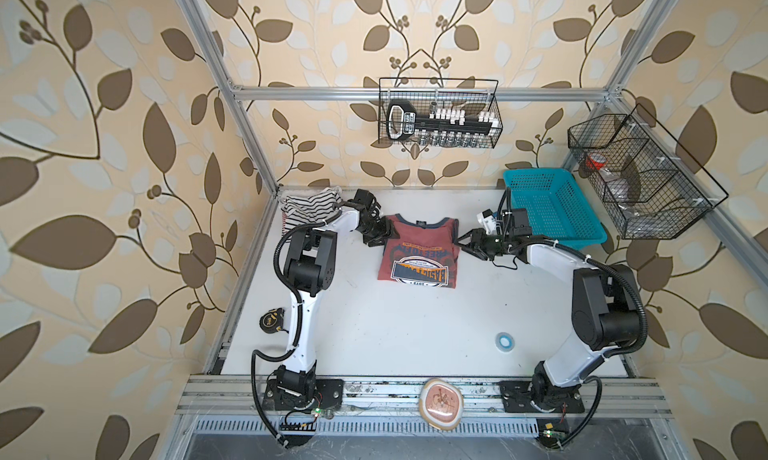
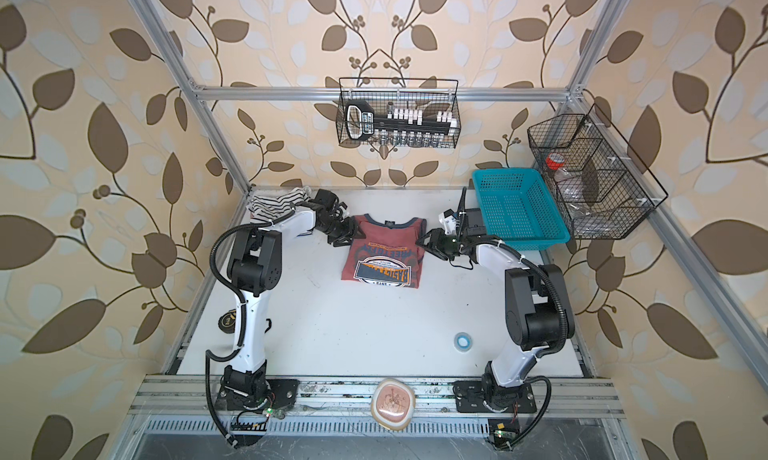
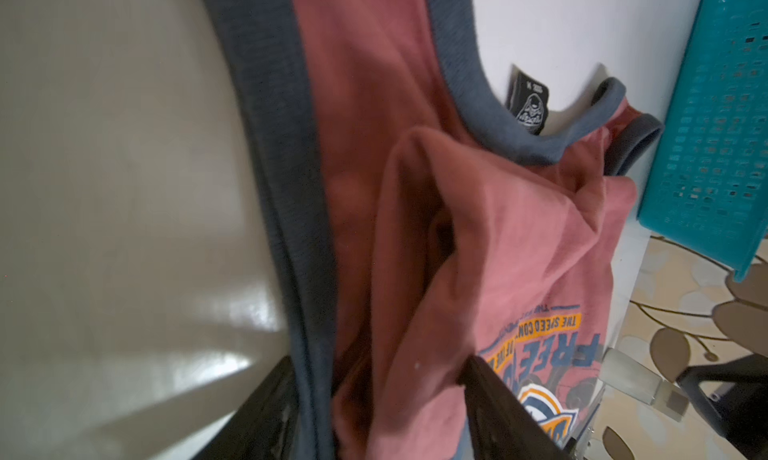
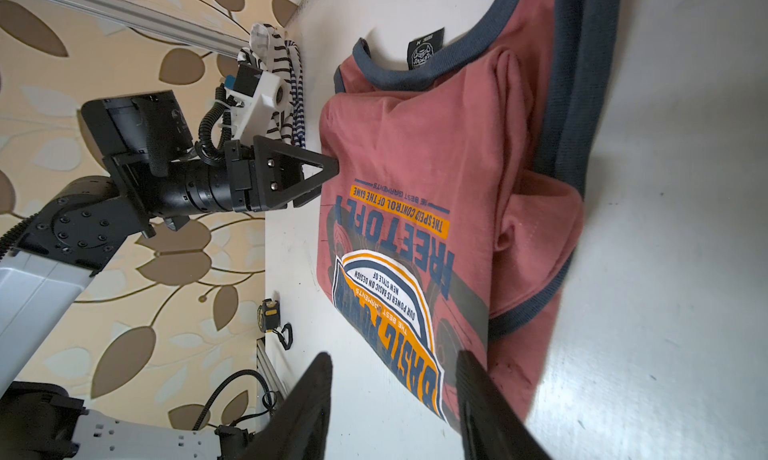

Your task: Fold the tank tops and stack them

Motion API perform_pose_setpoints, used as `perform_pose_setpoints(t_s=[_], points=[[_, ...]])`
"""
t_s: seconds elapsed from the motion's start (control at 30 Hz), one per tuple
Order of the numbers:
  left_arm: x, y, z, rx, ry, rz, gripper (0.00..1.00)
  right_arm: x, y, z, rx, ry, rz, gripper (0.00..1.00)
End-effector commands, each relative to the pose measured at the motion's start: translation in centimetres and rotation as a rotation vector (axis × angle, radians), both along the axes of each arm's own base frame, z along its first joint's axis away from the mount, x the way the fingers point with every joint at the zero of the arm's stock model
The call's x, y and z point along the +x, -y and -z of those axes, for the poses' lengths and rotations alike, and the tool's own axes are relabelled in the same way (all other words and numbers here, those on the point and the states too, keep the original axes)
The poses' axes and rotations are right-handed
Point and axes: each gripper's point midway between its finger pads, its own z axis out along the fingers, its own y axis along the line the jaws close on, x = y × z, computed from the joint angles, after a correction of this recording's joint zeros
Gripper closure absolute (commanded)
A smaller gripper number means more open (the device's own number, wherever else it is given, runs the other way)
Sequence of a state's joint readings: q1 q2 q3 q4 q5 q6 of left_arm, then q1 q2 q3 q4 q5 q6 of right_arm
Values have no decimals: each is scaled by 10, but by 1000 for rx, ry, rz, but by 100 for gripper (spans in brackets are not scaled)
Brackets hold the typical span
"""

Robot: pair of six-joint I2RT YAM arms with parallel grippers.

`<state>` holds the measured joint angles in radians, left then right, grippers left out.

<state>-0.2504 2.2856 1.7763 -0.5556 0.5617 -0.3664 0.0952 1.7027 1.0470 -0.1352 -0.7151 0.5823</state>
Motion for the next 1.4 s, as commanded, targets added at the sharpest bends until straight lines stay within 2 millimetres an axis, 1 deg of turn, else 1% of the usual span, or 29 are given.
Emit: perform_pose_setpoints(t_s=[0.0,0.1,0.13,0.23,0.33,0.43,0.47,0.5,0.57,0.63,0.7,0.77,0.8,0.97,1.07,1.23,1.3,1.37], points=[[-18,5,42,138,-94,8,35,-5,0,-6,5,25,-20,51],[-22,5,59,223,-134,-14,38,-5,-1,-6,8,24,-23,51],[-24,6,65,246,-150,-19,41,-6,-1,-6,7,27,-27,51],[-30,4,80,333,-179,-32,53,-8,0,-5,-3,24,-32,51],[-37,-3,91,462,-204,-34,70,-10,3,-5,-11,22,-33,51],[-42,-4,100,496,-239,-35,94,-12,7,-6,-15,24,-30,51],[-43,-3,101,493,-246,-41,100,-13,9,-7,-15,27,-29,51],[-43,-3,100,490,-244,-47,100,-13,11,-8,-16,29,-24,51],[-39,-5,92,496,-219,-53,100,-14,14,-9,-16,31,-18,51],[-32,-10,76,520,-174,-60,100,-16,18,-10,-17,33,-11,51],[-22,-20,55,548,-122,-64,100,-18,20,-12,-17,37,-8,51],[-13,-35,37,570,-94,-78,100,-20,21,-12,-15,39,-5,51],[-3,-42,22,575,-65,-97,100,-21,20,-12,-13,42,-6,51],[26,-89,-17,645,-20,-144,100,-23,19,-10,4,43,-3,56],[40,-112,-30,689,27,-155,100,-24,18,-8,16,39,-2,59],[58,-143,-40,715,63,-192,100,-27,17,-4,33,34,1,61],[66,-146,-52,704,97,-205,100,-28,17,-2,37,30,4,62],[73,-144,-67,688,142,-216,100,-30,16,-1,37,28,1,62]])
